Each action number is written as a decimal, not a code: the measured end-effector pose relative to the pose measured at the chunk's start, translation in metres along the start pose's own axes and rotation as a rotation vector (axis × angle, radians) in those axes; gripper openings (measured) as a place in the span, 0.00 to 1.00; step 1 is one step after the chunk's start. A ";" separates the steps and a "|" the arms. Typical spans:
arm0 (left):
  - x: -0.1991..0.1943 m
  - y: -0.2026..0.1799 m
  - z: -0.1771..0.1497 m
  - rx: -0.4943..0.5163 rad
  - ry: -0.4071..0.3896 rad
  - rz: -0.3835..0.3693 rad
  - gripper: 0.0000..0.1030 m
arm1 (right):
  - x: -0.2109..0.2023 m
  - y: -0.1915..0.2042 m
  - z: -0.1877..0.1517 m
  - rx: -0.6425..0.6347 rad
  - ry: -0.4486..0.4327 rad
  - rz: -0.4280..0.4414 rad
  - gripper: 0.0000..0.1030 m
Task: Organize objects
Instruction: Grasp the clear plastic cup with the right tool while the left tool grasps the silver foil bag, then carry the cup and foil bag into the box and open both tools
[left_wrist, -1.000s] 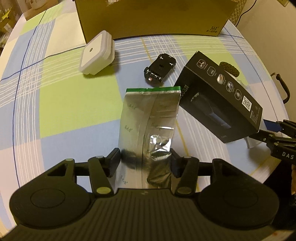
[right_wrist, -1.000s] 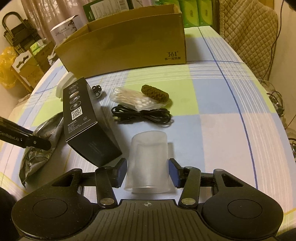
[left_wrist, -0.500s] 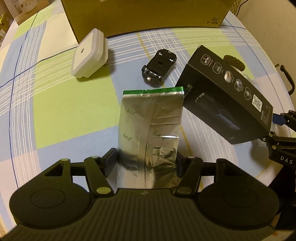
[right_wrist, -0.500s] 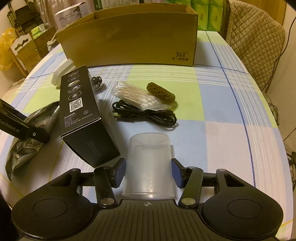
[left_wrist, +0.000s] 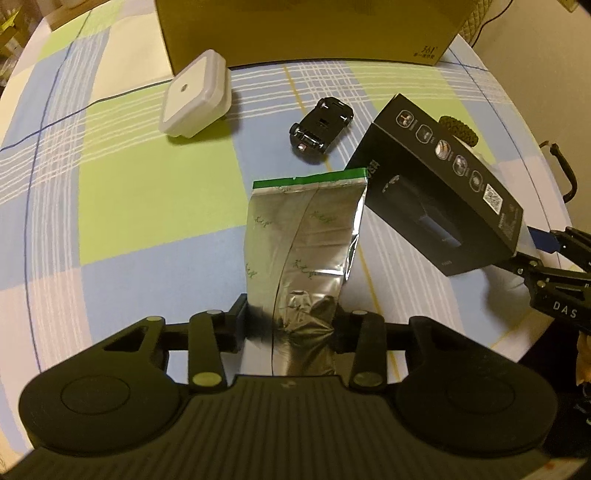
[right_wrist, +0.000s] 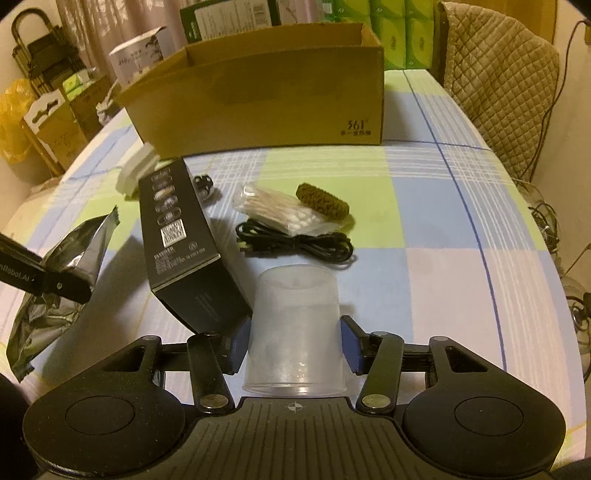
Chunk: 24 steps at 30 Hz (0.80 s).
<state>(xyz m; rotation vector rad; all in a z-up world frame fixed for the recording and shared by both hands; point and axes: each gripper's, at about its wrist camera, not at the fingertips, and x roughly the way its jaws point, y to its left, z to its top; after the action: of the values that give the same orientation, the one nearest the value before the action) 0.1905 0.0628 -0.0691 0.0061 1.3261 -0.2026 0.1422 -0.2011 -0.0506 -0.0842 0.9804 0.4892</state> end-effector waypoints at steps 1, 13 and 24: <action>-0.004 0.001 -0.001 -0.004 -0.005 0.003 0.35 | -0.003 0.000 0.001 0.005 -0.005 0.002 0.47; -0.060 -0.010 -0.007 -0.023 -0.093 -0.023 0.35 | -0.045 0.000 0.011 0.030 -0.082 0.019 0.47; -0.095 -0.031 -0.003 0.001 -0.150 -0.034 0.35 | -0.072 0.008 0.023 0.004 -0.131 0.027 0.47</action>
<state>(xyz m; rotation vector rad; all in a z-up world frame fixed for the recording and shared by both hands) 0.1615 0.0467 0.0248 -0.0306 1.1768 -0.2277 0.1238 -0.2129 0.0222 -0.0348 0.8549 0.5111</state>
